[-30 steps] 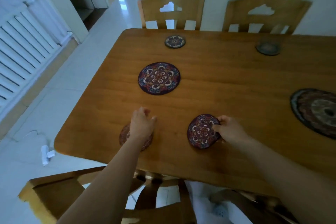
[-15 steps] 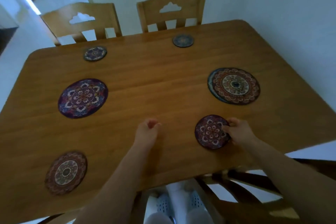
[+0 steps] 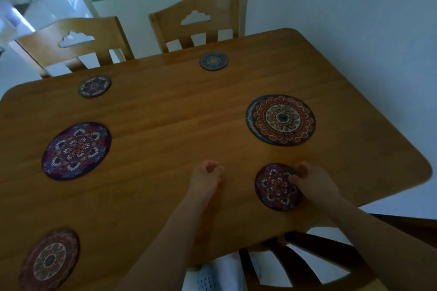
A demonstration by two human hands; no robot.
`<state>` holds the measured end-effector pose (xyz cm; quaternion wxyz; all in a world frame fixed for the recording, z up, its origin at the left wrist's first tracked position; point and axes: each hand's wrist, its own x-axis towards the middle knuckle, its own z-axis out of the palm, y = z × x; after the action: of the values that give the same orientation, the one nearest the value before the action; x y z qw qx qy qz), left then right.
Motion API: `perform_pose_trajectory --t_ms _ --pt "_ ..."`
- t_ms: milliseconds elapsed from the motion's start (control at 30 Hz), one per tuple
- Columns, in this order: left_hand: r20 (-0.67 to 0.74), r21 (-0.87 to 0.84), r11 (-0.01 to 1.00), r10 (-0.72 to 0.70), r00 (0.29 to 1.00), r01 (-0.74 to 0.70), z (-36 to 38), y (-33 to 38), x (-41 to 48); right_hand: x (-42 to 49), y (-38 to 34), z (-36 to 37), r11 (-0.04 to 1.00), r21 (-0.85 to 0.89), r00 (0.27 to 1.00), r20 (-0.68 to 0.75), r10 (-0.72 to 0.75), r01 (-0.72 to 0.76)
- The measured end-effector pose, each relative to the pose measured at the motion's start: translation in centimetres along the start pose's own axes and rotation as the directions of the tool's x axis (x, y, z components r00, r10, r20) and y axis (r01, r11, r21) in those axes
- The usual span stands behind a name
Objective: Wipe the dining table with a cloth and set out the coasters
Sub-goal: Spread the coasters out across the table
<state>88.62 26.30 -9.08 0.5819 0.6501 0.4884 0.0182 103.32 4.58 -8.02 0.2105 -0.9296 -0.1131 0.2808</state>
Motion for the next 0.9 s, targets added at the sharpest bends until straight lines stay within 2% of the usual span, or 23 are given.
perform_pose_trajectory --t_ms 100,167,233,300,367,433,467,567,667,767,833,900 --pt "0.036 -0.016 0.999 -0.045 0.998 0.046 2.0 1.3 0.9 1.6 0.0 -1.3 1.000 0.005 0.997 -0.073 -0.004 0.004" --pt "0.058 -0.062 0.995 -0.074 0.996 0.078 3.5 2.6 1.6 3.2 -0.6 -2.9 0.993 0.119 0.993 -0.111 0.036 -0.022" --pt "0.069 -0.118 0.986 -0.107 0.992 0.115 5.0 4.1 2.7 5.0 -1.3 -4.3 0.952 0.292 0.981 -0.137 0.134 -0.090" --pt "0.077 -0.157 0.977 -0.134 0.988 0.145 6.4 5.8 3.7 7.0 -1.8 -5.2 0.830 0.531 0.958 -0.110 0.266 -0.170" --pt "0.086 -0.215 0.960 -0.164 0.983 0.179 7.8 7.6 4.9 8.8 -2.6 -5.9 0.635 0.740 0.929 -0.038 0.368 -0.221" --pt "0.129 -0.326 0.914 -0.208 0.970 0.240 8.8 9.3 6.0 10.1 -3.2 -6.4 0.452 0.860 0.906 0.029 0.422 -0.238" --pt "0.174 -0.362 0.889 -0.231 0.957 0.281 9.3 10.4 6.4 10.9 -3.4 -6.6 0.410 0.877 0.894 0.049 0.445 -0.251" --pt "0.155 -0.384 0.861 -0.297 0.942 0.334 9.7 11.8 7.9 12.3 -3.4 -6.7 0.466 0.832 0.887 0.064 0.457 -0.301" --pt "0.128 -0.306 0.890 -0.315 0.940 0.340 10.2 12.6 8.7 12.8 -3.6 -6.5 0.609 0.736 0.925 0.060 0.376 -0.295" --pt "0.112 -0.088 0.979 -0.172 0.979 0.182 11.3 12.4 9.7 13.3 -4.0 -6.5 0.777 0.597 0.967 -0.012 0.255 -0.198" --pt "0.091 -0.014 0.997 -0.075 0.993 0.077 11.7 12.4 10.0 13.7 -4.1 -6.8 0.796 0.584 0.967 -0.067 0.245 -0.161" --pt "0.105 -0.053 0.997 -0.057 0.993 0.062 11.7 12.3 10.3 13.8 -4.2 -7.3 0.774 0.620 0.955 -0.133 0.267 -0.131"
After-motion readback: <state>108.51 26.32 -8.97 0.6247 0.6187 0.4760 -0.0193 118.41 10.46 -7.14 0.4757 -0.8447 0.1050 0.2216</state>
